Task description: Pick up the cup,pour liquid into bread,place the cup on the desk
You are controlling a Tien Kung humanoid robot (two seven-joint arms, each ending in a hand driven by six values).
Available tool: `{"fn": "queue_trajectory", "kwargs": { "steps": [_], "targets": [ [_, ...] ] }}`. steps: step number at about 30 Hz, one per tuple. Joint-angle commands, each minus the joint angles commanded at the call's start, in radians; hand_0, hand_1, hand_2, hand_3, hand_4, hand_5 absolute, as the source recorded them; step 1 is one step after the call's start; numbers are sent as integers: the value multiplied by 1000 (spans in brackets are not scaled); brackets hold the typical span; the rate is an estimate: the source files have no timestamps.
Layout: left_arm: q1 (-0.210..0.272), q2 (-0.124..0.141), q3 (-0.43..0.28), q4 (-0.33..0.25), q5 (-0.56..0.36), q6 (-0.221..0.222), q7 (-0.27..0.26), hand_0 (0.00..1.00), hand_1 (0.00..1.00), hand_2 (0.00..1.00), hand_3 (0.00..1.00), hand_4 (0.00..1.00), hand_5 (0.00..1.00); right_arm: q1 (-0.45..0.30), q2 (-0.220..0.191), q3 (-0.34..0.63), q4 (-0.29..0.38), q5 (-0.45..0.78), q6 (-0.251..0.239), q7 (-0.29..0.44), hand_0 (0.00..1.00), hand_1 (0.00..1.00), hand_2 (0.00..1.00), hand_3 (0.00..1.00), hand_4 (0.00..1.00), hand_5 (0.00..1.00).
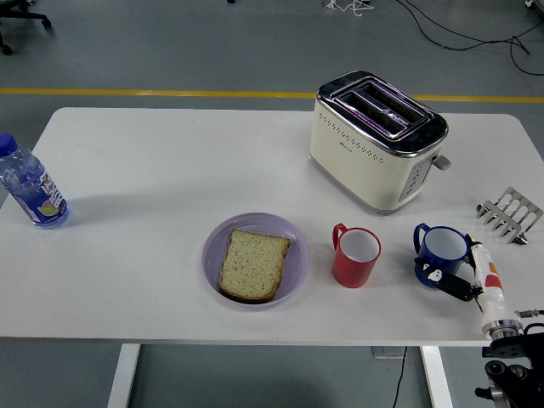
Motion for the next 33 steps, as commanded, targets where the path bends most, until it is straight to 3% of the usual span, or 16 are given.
{"fn": "queue_trajectory", "kwargs": {
  "steps": [1, 6, 7, 18, 19, 30, 31, 33],
  "targets": [
    [0, 0, 1, 0, -1, 0, 0, 376, 361, 454, 615, 340, 998, 0, -1, 0, 0, 2, 1, 2, 495, 466, 603, 655, 676, 2],
    [1, -1, 3, 0, 0, -3, -2, 376, 361, 454, 615, 340, 998, 0, -4, 3, -3, 3, 8, 6, 495, 466, 603, 655, 676, 2],
    [1, -1, 3, 0, 0, -3, -2, 377, 361, 454, 615, 341, 998, 0, -4, 3, -3, 3, 9, 6, 513, 480, 625, 732, 750, 2],
    [0, -1, 6, 0, -3, -4, -2, 376, 362, 455, 617, 341, 998, 1, -3, 3, -11, -2, 23, 2, 538, 496, 662, 790, 764, 2],
    [0, -1, 7, 0, -5, -4, -3, 376, 361, 457, 615, 341, 998, 1, -2, 3, -11, -1, 23, 3, 572, 531, 724, 887, 817, 2],
    [0, -3, 9, 0, -5, -7, -7, 376, 361, 457, 615, 341, 998, 2, -3, 5, -15, -6, 28, 3, 580, 540, 750, 931, 833, 2],
    [0, -3, 10, 0, -7, -7, -7, 376, 362, 463, 615, 341, 998, 2, -3, 5, -14, -5, 27, 6, 600, 578, 835, 998, 853, 2],
    [1, -3, 12, 0, -9, -7, -8, 376, 362, 463, 615, 341, 998, 2, -3, 6, -13, -5, 25, 10, 600, 578, 835, 998, 853, 2]
  ]
}}
